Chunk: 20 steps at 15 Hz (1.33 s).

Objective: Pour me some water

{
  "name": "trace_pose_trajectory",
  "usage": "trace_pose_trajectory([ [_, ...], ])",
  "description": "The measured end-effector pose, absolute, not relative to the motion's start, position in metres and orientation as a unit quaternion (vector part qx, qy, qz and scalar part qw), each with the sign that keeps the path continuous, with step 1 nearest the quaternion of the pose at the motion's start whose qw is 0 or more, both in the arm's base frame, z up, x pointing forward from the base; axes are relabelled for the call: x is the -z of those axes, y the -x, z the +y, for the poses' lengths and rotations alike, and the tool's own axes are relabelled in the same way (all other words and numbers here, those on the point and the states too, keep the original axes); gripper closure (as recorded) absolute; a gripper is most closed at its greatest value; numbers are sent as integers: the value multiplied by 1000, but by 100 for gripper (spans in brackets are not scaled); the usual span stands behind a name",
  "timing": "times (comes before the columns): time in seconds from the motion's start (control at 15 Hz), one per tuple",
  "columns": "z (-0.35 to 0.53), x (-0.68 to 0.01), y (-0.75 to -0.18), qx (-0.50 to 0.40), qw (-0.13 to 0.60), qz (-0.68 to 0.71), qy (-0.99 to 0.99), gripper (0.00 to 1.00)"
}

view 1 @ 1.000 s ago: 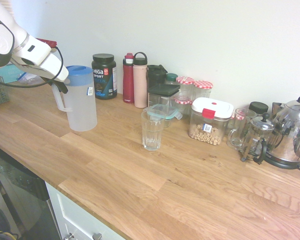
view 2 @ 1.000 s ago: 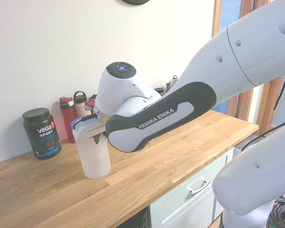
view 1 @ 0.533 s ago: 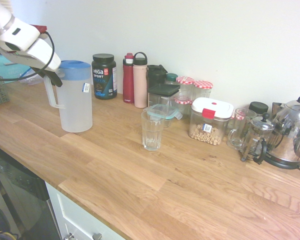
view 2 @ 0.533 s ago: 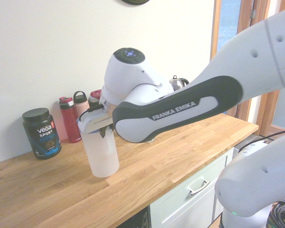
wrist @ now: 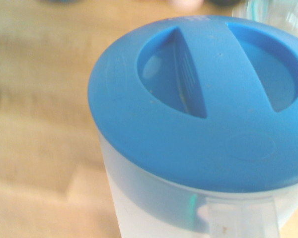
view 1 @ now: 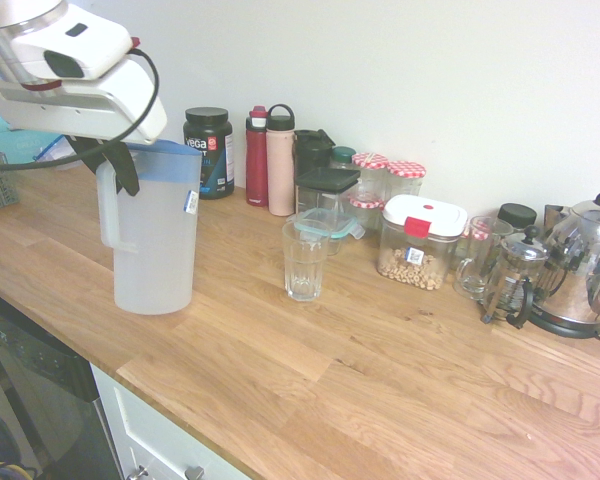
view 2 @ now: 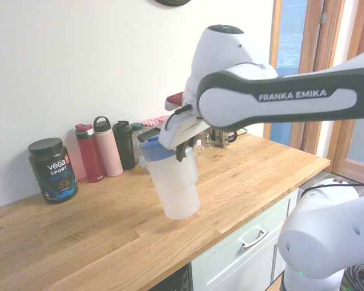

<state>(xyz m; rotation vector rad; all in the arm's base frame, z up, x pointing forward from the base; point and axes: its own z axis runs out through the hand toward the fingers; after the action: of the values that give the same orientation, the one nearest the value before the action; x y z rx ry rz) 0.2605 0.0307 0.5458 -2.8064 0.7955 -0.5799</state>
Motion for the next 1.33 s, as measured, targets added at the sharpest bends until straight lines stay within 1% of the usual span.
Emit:
trace_pose_trajectory([
  [0.27,-38,-564,-245,180,62,247,950,100],
  [0.53,-94,-569,-249,148,25,242,958,100],
  [0.93,-190,-579,-297,80,8,176,981,100],
  [1.13,-216,-577,-328,54,-16,154,986,100],
  [1.33,-228,-579,-373,33,-45,132,990,100],
])
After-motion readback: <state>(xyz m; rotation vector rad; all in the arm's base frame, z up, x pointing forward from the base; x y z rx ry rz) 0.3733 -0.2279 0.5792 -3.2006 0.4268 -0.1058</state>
